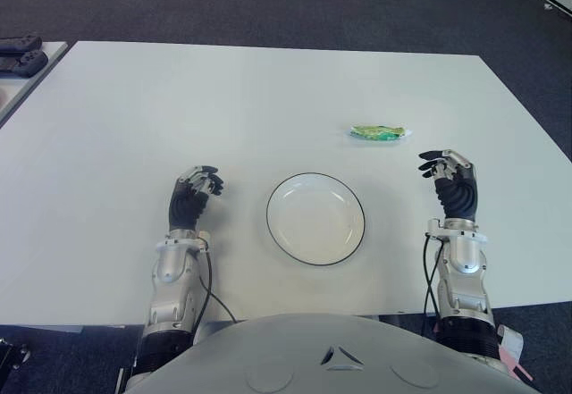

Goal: Put the toothpaste on the table into the plate.

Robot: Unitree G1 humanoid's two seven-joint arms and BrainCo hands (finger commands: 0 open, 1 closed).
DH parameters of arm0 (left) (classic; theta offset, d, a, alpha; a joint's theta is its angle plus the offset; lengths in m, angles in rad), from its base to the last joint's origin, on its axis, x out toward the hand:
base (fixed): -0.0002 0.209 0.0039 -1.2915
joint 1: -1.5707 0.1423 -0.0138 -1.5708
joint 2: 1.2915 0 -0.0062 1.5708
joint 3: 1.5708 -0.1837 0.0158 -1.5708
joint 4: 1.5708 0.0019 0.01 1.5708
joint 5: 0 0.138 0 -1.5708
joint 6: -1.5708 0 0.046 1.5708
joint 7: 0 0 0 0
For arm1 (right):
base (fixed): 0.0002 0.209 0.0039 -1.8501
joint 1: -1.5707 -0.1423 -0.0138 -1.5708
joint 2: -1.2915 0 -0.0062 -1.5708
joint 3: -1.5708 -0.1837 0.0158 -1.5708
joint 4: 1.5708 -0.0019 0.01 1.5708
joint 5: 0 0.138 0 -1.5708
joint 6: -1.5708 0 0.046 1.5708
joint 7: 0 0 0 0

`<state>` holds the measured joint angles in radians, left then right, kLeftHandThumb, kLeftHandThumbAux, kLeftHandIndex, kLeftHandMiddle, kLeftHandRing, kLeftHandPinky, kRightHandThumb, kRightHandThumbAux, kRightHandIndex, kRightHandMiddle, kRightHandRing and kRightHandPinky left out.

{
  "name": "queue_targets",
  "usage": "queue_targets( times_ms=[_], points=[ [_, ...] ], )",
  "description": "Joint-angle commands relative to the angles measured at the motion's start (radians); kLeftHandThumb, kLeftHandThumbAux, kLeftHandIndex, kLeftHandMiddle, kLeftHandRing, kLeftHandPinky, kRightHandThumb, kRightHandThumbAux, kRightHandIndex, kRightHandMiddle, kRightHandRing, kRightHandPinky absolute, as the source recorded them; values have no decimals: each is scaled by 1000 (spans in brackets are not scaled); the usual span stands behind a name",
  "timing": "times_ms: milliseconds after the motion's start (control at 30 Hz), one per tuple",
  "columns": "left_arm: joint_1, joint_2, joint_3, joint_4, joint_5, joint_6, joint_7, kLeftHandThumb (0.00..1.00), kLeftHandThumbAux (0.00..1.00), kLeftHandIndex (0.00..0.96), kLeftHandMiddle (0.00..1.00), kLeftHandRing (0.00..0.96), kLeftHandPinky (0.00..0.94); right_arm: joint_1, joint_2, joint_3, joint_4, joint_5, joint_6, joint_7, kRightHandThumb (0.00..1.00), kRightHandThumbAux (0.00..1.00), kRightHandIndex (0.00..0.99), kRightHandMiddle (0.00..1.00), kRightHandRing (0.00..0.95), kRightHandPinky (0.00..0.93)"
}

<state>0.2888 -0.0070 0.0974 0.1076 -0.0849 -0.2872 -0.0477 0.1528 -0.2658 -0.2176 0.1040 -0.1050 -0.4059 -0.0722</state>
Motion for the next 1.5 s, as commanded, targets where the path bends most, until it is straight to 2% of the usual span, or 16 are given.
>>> queue_targets(
  times_ms=[33, 100, 167, 300, 333, 400, 533, 567, 700, 867, 967, 1133, 1300, 1500],
  points=[
    [-7, 6, -4, 11, 7, 23, 1, 705, 722, 435, 555, 555, 522, -29, -44, 12, -22, -68, 1, 5, 842, 685, 462, 455, 504, 492],
    [-8, 3, -2, 13, 5, 24, 4, 706, 722, 435, 549, 546, 517, -44, -53, 21, -88, -83, 60, 20, 838, 687, 448, 456, 480, 455],
    [-9, 1, -2, 16, 4, 19, 4, 706, 722, 435, 548, 545, 522, -77, -74, 31, -93, -96, 100, 42, 836, 689, 435, 457, 456, 431],
    [-9, -1, -1, 20, 3, 10, 2, 706, 722, 435, 551, 552, 534, -116, -95, 55, -59, -124, 118, 57, 832, 691, 418, 456, 413, 396],
    [-9, -3, -2, 20, 2, 5, 3, 706, 722, 435, 551, 553, 535, -150, -126, 68, -17, -142, 108, 74, 832, 691, 417, 456, 410, 394],
    [-8, -5, -2, 21, 2, -6, 2, 705, 722, 435, 553, 557, 535, -207, -177, 91, 61, -171, 83, 97, 751, 715, 410, 353, 343, 333],
    [-6, -7, -1, 20, 4, -18, 2, 704, 722, 436, 556, 563, 541, -288, -252, 127, 187, -221, 29, 117, 706, 725, 404, 249, 245, 235],
    [-5, -8, -1, 19, 4, -20, 4, 704, 722, 436, 551, 558, 532, -306, -269, 137, 213, -235, 20, 119, 625, 699, 299, 199, 190, 169],
    [-2, -13, 0, 16, 9, -25, 14, 704, 723, 435, 533, 543, 509, -379, -307, 183, 309, -283, -10, 113, 505, 613, 109, 85, 69, 38],
    [3, -16, 3, 11, 15, -26, 24, 704, 723, 435, 537, 546, 515, -543, -339, 279, 574, -389, -76, 36, 516, 496, 23, 15, 12, 6],
    [6, -17, 4, 7, 17, -22, 29, 704, 722, 435, 539, 543, 517, -608, -360, 338, 692, -464, -103, -28, 562, 408, 7, 5, 3, 1],
    [10, -21, 4, 2, 20, -25, 35, 704, 723, 435, 539, 541, 516, -702, -384, 439, 835, -565, -122, -104, 587, 320, 1, 0, 0, 0],
    [13, -21, 4, 0, 24, -30, 38, 703, 723, 435, 539, 539, 514, -804, -382, 544, 968, -660, -112, -169, 598, 234, 0, 0, 0, 0],
    [17, -16, 4, 2, 30, -22, 36, 703, 723, 435, 543, 550, 533, -856, -375, 619, 1039, -698, -112, -198, 592, 186, 0, 0, 0, 0]
  ],
)
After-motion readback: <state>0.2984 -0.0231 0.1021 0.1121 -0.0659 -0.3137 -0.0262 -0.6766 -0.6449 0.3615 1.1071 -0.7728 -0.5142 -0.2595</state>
